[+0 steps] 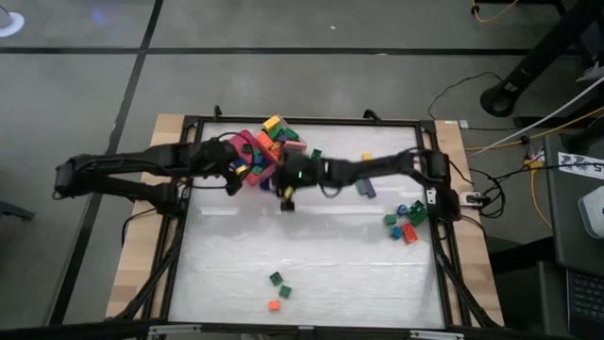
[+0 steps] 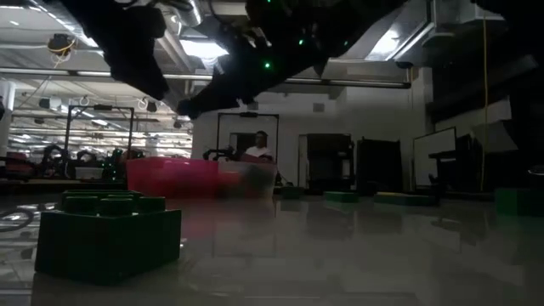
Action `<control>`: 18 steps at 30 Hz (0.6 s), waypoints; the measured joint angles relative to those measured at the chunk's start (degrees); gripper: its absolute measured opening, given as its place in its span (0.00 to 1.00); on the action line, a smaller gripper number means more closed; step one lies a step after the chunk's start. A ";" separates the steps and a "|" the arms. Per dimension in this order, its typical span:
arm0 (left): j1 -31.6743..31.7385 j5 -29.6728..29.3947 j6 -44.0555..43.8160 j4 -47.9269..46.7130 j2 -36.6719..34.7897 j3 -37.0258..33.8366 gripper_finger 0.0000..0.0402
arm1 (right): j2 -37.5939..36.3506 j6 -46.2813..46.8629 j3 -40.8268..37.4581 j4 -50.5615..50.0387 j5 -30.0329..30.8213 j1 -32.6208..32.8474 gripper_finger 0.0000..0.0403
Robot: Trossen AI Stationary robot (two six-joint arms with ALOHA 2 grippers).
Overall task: Sort blocks by size
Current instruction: Put the small blue game piece into the pink bin, then put the small green game piece into the pink bin
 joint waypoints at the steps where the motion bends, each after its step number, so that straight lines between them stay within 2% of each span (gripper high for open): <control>1: -0.92 0.00 -0.74 0.27 -0.35 -0.32 0.58 | 0.00 -0.01 0.02 1.88 -0.20 -1.51 0.37; 8: -6.12 -0.01 -3.40 1.05 0.19 -2.35 0.58 | 0.37 4.17 0.02 8.73 -3.85 -9.05 0.42; 18: -9.58 -0.10 -3.95 3.30 2.56 -2.45 0.58 | 0.42 4.80 0.02 14.01 -4.53 -10.03 0.47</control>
